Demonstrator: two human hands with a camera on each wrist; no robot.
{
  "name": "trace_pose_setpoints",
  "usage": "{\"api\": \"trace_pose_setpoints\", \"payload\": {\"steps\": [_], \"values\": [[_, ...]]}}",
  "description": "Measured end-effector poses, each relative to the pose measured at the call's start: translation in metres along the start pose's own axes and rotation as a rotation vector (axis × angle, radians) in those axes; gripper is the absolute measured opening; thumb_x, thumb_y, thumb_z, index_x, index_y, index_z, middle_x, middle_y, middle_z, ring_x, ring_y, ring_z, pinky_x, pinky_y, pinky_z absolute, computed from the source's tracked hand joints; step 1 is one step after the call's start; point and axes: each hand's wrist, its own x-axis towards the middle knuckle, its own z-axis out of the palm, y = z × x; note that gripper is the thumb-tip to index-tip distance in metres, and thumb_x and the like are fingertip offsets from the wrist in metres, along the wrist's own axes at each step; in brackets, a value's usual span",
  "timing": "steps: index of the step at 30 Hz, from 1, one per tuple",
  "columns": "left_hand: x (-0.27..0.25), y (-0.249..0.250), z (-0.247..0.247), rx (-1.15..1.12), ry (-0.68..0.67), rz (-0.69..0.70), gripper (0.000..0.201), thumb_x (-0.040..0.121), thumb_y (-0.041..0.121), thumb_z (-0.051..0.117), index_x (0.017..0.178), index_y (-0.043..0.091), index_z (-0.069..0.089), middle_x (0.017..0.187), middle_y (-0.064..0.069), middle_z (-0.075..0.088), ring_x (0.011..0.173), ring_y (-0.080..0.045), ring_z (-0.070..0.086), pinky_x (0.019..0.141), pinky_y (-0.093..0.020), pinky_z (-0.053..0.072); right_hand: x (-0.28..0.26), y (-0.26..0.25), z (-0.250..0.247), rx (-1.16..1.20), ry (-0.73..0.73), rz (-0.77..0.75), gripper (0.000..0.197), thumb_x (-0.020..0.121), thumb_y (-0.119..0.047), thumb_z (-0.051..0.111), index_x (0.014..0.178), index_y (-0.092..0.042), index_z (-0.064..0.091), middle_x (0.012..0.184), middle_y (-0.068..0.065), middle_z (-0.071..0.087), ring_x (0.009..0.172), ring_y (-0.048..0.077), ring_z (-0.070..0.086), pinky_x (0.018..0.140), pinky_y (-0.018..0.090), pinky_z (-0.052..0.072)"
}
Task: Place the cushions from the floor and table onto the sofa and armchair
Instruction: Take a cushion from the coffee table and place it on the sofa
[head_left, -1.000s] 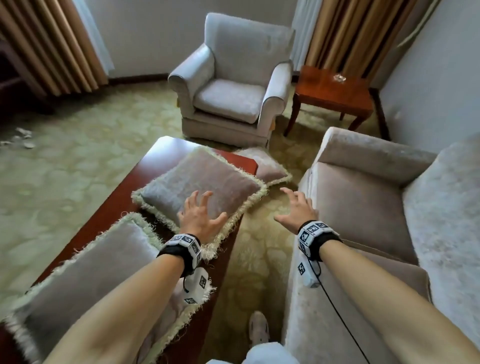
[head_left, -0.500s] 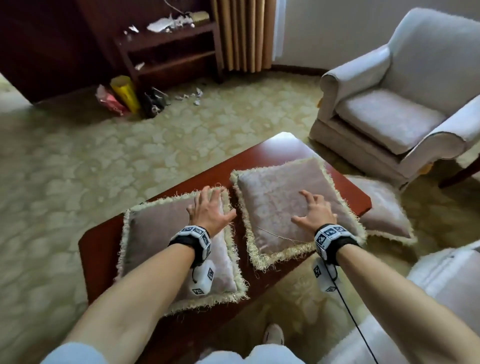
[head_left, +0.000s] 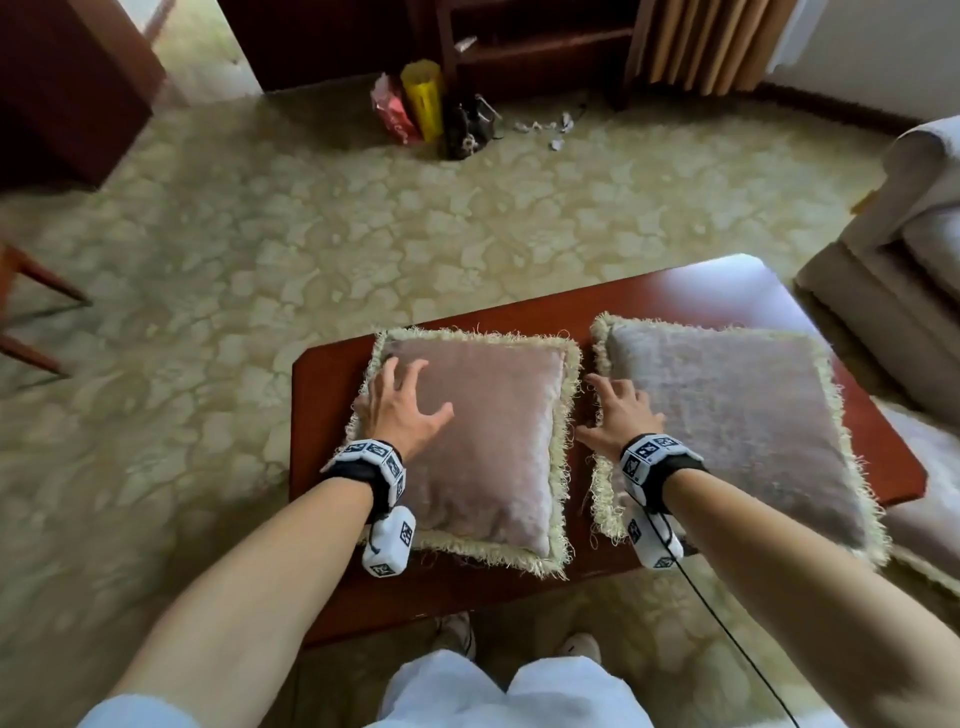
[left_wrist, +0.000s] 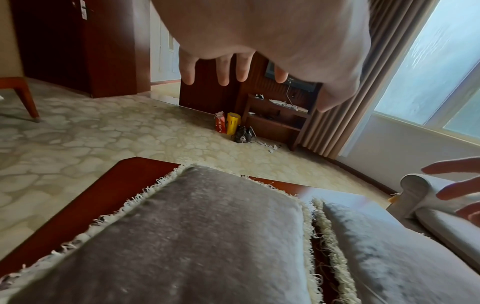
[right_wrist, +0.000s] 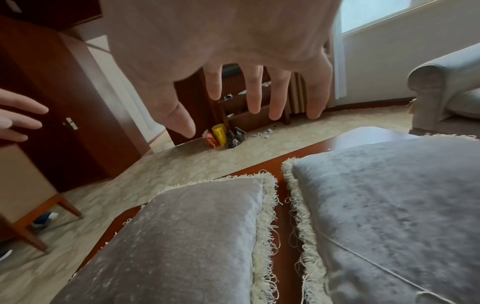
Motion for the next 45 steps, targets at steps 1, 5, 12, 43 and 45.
{"api": "trace_pose_setpoints", "payload": {"steps": [1,5,12,43,45], "values": [[0.007,-0.013,0.000,0.015,0.000,0.006,0.068,0.077,0.059,0.063,0.137,0.037,0.039,0.155,-0.004,0.024,0.142,-0.024,0.022,0.109,-0.050,0.027,0.005,-0.010,0.005,-0.011,-0.012,-0.001,0.084,0.077,-0.044,0.067,0.147,-0.040,0.021,0.147,0.008,0.033,0.132,0.032,0.034,0.104,0.063,0.032],[0.039,-0.058,0.012,0.018,-0.031,-0.023,0.067,0.076,0.059,0.063,0.135,0.037,0.040,0.152,-0.002,0.027,0.140,-0.024,0.024,0.106,-0.049,0.029,0.027,-0.043,0.035,-0.036,-0.047,0.046,0.083,0.075,-0.044,0.066,0.146,-0.041,0.023,0.141,0.008,0.037,0.128,0.032,0.037,0.101,0.057,0.037],[0.092,-0.123,0.064,-0.133,-0.247,-0.091,0.070,0.076,0.064,0.061,0.136,0.035,0.041,0.154,-0.003,0.025,0.140,-0.025,0.029,0.111,-0.046,0.028,0.073,-0.076,0.120,0.158,-0.149,0.286,0.078,0.079,-0.037,0.068,0.146,-0.035,0.029,0.138,0.015,0.038,0.124,0.037,0.040,0.098,0.046,0.039],[0.195,-0.216,0.183,-0.128,-0.552,-0.551,0.142,0.054,0.071,0.079,0.153,0.025,-0.013,0.161,-0.018,-0.006,0.148,-0.036,0.002,0.118,-0.053,0.010,0.182,-0.071,0.230,0.594,-0.068,0.977,0.131,0.053,-0.064,0.084,0.151,-0.013,0.014,0.151,0.020,0.027,0.139,0.035,0.032,0.112,0.050,0.028],[0.198,-0.218,0.182,-0.196,-0.613,-0.579,0.145,0.056,0.067,0.081,0.152,0.025,-0.018,0.162,-0.015,-0.001,0.148,-0.034,0.009,0.119,-0.049,0.014,0.183,-0.069,0.232,0.660,-0.072,0.977,0.135,0.052,-0.062,0.086,0.153,-0.016,0.009,0.153,0.019,0.026,0.140,0.034,0.031,0.114,0.050,0.027]]}}
